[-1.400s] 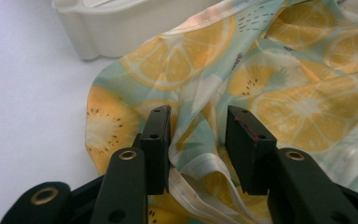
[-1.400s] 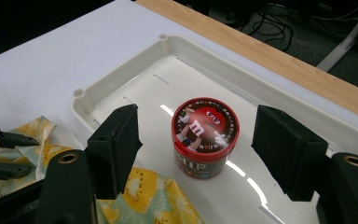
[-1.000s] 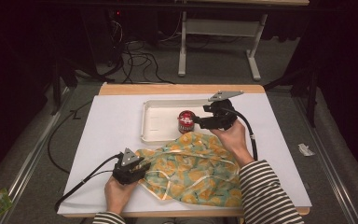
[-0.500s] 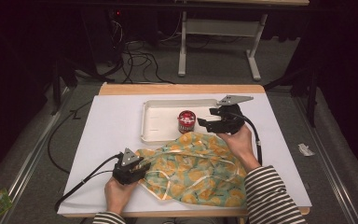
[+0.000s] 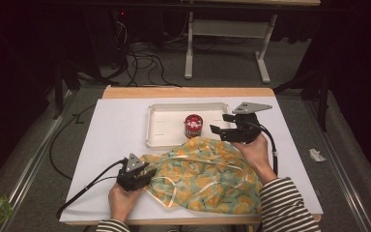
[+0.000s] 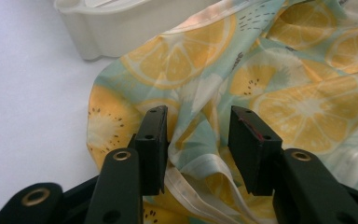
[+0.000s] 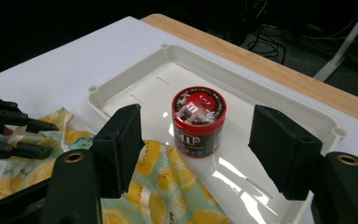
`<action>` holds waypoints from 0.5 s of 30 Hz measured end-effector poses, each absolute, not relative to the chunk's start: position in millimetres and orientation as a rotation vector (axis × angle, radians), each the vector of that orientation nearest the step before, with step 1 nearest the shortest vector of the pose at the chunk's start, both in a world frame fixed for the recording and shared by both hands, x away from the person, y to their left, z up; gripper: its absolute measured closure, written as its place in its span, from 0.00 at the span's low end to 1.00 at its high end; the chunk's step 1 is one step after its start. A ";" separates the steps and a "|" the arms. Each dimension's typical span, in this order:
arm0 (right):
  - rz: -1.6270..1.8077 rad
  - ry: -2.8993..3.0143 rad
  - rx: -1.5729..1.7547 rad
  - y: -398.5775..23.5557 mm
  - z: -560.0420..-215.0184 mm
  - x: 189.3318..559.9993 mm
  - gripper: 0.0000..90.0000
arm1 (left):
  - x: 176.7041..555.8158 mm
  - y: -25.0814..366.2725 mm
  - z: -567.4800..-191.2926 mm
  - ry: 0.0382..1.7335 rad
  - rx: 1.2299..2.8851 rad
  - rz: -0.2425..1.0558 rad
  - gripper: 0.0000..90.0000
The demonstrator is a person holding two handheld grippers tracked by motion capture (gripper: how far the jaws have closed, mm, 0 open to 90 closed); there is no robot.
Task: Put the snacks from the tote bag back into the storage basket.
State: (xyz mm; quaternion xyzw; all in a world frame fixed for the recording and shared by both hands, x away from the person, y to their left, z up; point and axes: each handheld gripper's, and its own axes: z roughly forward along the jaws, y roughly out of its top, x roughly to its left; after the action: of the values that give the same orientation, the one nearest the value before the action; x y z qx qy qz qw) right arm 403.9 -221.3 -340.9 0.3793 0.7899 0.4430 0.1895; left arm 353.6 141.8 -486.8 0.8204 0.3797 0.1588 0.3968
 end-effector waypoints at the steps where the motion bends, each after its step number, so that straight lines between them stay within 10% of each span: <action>1: 1.246 2.219 1.061 -221.8 -340.7 402.9 0.40 | 353.7 141.8 -486.8 0.962 2.078 0.401 0.64; 15: 1.266 2.191 1.047 -230.3 -337.8 392.5 0.43 | 353.9 141.9 -486.8 0.961 2.078 0.396 0.63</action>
State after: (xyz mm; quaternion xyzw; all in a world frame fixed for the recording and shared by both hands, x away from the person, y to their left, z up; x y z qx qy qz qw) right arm 392.5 -230.3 -337.8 0.3745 0.7839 0.4531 0.2000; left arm 353.9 141.9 -486.8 0.8206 0.3795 0.1563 0.3977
